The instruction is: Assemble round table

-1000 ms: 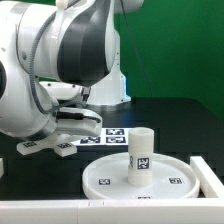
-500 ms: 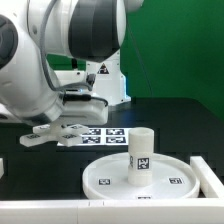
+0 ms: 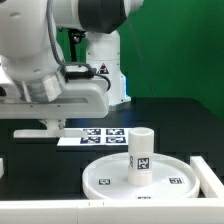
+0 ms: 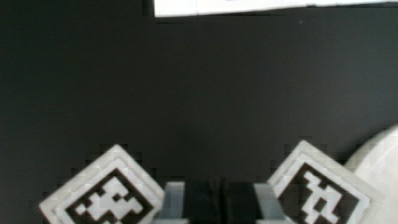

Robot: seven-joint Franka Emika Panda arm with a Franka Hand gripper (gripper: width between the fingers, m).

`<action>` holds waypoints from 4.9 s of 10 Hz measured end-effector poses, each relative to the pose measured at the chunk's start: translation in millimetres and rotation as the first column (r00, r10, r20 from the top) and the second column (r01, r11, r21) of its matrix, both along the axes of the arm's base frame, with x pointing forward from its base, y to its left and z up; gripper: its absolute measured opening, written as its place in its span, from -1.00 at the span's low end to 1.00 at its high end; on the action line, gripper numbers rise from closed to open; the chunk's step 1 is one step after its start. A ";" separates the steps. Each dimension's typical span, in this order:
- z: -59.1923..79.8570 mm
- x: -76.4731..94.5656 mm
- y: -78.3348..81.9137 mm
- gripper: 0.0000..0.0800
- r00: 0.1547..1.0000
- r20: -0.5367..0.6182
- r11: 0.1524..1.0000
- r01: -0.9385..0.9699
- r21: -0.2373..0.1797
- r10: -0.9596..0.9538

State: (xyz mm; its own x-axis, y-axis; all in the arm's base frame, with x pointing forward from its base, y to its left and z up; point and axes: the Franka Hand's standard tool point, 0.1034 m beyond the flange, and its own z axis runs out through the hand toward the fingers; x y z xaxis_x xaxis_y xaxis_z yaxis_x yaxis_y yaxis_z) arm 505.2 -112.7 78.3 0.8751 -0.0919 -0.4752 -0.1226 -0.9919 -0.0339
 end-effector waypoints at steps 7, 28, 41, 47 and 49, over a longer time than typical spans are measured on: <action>28.4 15.7 -18.6 -0.99 0.817 0.572 0.993 -0.009 -0.122 0.077; 16.0 91.8 -24.6 0.62 0.996 0.073 0.995 -0.056 0.077 0.050; 0.5 64.5 -21.2 0.62 0.958 -0.275 0.987 0.118 0.110 -0.084; -23.9 59.4 -32.1 0.62 0.953 -0.279 0.984 0.149 0.092 -0.119; -25.8 58.6 -32.8 0.62 0.952 -0.282 0.985 0.149 0.091 -0.118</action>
Offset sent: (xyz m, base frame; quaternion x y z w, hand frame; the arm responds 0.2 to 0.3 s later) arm 0.0011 -0.0089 0.0231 0.0262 0.2201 -0.0334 0.9746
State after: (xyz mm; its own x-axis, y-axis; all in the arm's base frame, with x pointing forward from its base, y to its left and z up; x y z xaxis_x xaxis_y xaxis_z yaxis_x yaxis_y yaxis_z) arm 563.8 -145.5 52.4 0.6928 -0.1325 -0.7089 -0.2736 -0.9578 -0.0884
